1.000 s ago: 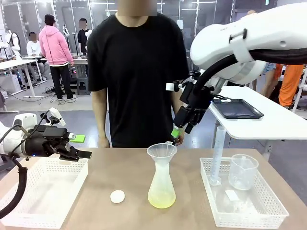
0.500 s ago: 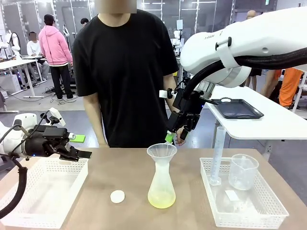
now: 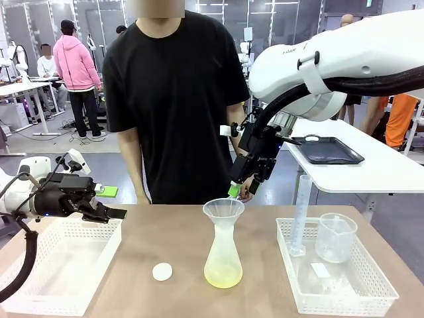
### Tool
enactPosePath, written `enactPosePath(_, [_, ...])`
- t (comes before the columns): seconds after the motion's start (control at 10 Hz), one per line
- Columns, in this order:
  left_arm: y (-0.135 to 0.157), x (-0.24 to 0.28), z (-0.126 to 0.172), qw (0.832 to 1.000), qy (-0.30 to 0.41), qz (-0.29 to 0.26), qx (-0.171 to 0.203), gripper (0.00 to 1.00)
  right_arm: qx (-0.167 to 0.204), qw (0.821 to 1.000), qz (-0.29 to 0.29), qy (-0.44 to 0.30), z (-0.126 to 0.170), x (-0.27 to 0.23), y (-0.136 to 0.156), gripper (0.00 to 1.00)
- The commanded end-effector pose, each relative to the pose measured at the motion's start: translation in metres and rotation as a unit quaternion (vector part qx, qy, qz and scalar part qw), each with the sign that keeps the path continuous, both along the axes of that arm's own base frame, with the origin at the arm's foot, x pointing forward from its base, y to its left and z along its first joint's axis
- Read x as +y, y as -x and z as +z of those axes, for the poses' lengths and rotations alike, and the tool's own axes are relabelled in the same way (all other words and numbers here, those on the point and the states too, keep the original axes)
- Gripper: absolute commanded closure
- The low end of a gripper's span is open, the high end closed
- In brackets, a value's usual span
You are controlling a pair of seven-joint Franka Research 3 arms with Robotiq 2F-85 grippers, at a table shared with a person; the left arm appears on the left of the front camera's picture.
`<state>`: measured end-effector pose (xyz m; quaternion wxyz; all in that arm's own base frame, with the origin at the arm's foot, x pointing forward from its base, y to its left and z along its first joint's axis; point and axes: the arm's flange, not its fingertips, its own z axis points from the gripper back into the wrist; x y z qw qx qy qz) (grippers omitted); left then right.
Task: Prepare the solutions needed for the experiment.
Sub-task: Once the solution is in the Big flask , pick up the Plastic Funnel and place it back into the right Organizing basket.
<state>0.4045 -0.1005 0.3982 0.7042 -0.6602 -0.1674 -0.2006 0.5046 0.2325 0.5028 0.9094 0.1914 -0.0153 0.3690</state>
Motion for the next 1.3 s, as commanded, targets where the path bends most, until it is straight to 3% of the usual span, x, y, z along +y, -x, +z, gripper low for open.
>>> enactPosePath(0.0, [0.001,0.001,0.002,1.0,0.0,-0.008,-0.002,0.0,0.003,1.0,0.009,0.013,-0.004,0.008,-0.004,0.06])
enactPosePath(0.7, [0.001,0.001,0.002,1.0,0.0,-0.008,-0.002,0.0,0.041,0.999,0.001,0.027,-0.028,0.022,-0.012,0.06])
enactPosePath(1.1, [0.001,0.001,0.002,1.0,0.0,-0.008,-0.002,0.0,0.061,0.998,-0.008,0.025,-0.029,0.014,-0.002,0.06])
enactPosePath(1.2, [0.001,0.001,0.002,1.0,0.0,-0.008,-0.002,0.0,0.062,0.998,-0.007,0.025,-0.03,0.014,-0.003,0.1])
